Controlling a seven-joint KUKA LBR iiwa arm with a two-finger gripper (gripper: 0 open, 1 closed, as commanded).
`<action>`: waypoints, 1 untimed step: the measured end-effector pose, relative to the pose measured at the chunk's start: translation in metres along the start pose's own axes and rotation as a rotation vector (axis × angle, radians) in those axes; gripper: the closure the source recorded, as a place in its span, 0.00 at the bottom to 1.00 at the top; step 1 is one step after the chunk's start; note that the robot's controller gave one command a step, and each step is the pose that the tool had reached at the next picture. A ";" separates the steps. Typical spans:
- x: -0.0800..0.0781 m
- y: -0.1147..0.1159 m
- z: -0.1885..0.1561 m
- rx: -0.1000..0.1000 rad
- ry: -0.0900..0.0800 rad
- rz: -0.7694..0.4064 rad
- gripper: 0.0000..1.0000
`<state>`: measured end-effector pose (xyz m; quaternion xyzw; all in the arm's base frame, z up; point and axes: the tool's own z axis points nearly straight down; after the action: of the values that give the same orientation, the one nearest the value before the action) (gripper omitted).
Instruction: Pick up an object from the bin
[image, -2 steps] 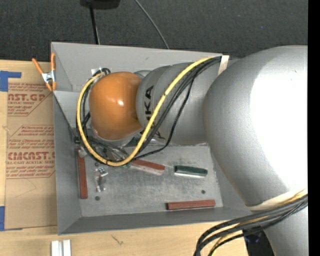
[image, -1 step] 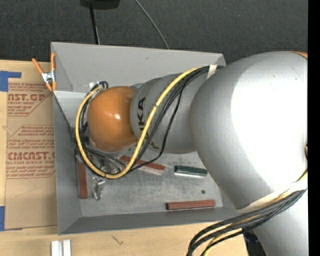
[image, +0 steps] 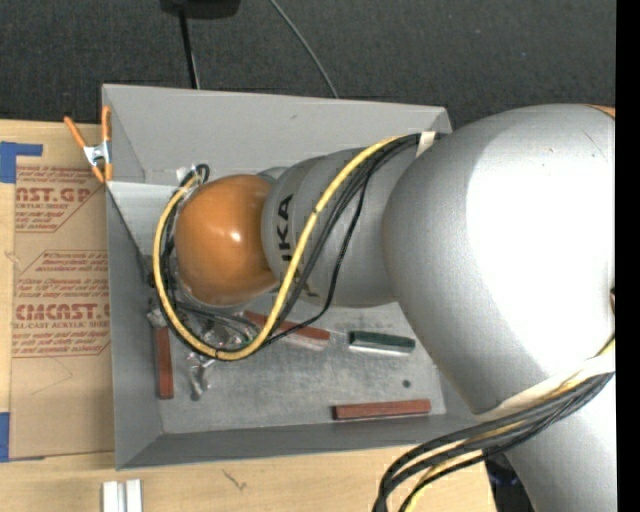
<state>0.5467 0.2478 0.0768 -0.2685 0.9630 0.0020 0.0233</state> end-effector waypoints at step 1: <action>-0.019 -0.010 -0.003 -0.011 0.017 -0.339 1.00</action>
Offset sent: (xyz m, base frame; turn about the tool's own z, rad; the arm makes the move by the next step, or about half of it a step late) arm 0.0000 0.0000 0.0000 0.0000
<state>0.5679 0.2495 0.0809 -0.4274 0.9040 0.0008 0.0138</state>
